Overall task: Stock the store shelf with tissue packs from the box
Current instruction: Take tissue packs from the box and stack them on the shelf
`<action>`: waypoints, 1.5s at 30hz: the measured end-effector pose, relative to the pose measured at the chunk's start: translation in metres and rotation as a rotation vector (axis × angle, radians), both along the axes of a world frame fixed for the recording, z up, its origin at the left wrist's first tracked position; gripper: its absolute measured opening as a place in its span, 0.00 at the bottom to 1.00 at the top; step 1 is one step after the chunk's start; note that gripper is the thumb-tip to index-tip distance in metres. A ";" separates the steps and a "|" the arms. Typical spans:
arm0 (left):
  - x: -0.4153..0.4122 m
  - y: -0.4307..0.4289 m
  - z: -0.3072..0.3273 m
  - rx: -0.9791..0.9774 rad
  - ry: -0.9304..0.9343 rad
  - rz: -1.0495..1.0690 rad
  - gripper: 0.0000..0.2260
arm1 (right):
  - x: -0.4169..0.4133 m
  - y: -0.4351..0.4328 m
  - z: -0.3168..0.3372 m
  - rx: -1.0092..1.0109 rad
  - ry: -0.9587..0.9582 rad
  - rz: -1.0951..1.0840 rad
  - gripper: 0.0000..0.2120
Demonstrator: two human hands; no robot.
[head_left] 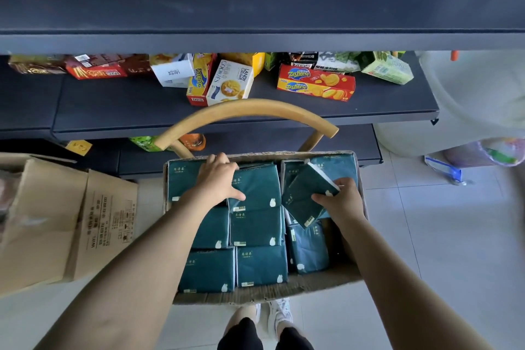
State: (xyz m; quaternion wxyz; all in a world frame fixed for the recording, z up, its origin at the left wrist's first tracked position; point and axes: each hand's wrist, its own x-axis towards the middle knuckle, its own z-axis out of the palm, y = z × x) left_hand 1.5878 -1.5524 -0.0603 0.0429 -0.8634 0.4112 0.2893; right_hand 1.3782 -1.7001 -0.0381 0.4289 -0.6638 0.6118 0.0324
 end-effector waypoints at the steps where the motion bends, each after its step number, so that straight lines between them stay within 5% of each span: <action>1: -0.001 0.000 0.002 -0.012 0.013 0.028 0.34 | -0.001 0.000 0.003 -0.007 -0.012 -0.022 0.24; 10: -0.024 0.013 0.060 -0.343 0.394 0.438 0.21 | -0.013 -0.003 0.048 -0.071 -0.253 -0.197 0.21; 16: -0.040 0.061 0.121 -0.541 0.335 0.633 0.28 | -0.015 0.010 0.097 -0.027 -0.432 -0.101 0.25; 22: -0.049 0.127 0.199 -0.747 0.309 0.815 0.25 | -0.002 0.053 0.171 0.061 -0.610 0.084 0.09; 32: 0.003 0.235 0.306 -1.035 0.252 0.780 0.26 | 0.068 0.134 0.282 -0.089 -0.728 0.195 0.11; 38: 0.068 0.296 0.362 -1.255 0.321 0.719 0.17 | 0.120 0.192 0.319 -0.196 -0.822 0.055 0.26; 45: 0.136 0.330 0.418 -1.380 0.347 0.621 0.14 | 0.167 0.241 0.374 -0.253 -0.900 -0.082 0.19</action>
